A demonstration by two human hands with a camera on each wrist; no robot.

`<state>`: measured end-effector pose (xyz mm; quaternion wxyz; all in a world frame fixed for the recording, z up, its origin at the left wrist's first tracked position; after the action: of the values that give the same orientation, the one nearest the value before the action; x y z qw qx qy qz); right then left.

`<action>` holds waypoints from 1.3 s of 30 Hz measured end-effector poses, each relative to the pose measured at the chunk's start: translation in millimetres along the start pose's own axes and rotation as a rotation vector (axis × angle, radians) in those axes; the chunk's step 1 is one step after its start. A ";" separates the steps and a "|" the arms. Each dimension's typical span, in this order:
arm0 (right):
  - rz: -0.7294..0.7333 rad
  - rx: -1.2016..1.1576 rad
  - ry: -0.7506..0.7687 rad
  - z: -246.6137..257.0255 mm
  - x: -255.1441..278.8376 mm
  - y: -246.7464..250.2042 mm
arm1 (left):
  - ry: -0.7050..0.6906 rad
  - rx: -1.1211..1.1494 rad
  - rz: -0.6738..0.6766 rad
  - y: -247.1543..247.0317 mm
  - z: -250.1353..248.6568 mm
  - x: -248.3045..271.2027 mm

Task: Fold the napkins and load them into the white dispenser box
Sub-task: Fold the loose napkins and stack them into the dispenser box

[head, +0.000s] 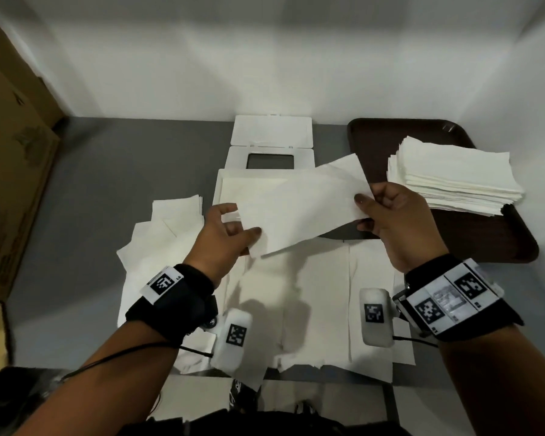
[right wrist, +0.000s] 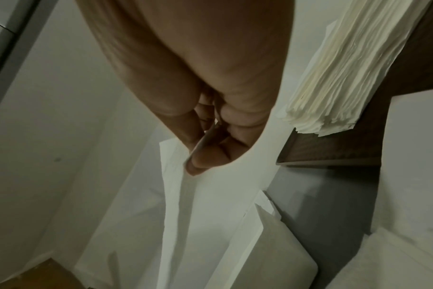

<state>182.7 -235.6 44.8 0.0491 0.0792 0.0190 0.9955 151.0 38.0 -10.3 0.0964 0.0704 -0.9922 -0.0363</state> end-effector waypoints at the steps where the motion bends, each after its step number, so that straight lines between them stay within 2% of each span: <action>1: -0.001 0.023 0.000 -1.6 -1.0 -1.9 | -0.030 -0.023 -0.037 4.8 -3.3 -4.7; 5: 0.005 0.087 -0.044 -11.0 -8.0 -11.5 | -0.131 -0.113 -0.140 23.8 -17.4 -23.6; 10: 0.056 -0.004 -0.140 -18.0 -20.2 -32.4 | -0.232 -0.224 -0.167 38.4 -27.5 -47.3; 16: 0.055 -0.039 -0.163 -18.7 -45.0 -51.0 | -0.207 -0.390 -0.233 60.5 -20.2 -67.1; 20: 0.036 0.022 -0.171 -22.9 -55.5 -59.8 | -0.106 -0.401 -0.161 67.2 -2.7 -71.1; 24: 0.011 0.090 -0.181 -26.6 -59.9 -65.9 | -0.065 -0.372 -0.113 68.7 4.9 -72.3; 28: -0.024 0.166 -0.187 -30.7 -63.8 -69.2 | -0.070 -0.341 -0.097 68.6 3.9 -72.7; 33: -0.073 0.453 -0.106 -31.3 -67.6 -70.5 | -0.075 -0.345 -0.091 70.6 2.3 -71.8; 39: -0.133 0.551 -0.019 -28.9 -63.1 -62.3 | -0.170 -0.462 -0.202 73.1 -7.9 -66.7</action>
<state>246.0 -180.9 3.6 0.0912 0.0977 0.2937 0.9465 207.6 119.6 -8.7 0.0219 0.1419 -0.9500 -0.2773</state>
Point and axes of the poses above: each hand's wrist, its own x-axis away from the middle knuckle, its own y-axis out of the back of the hand, z = x × y, the point moved 6 cm from there along -x, towards the middle knuckle, and after that the axes turned 4 degrees about -y, right-handed, at the moved point
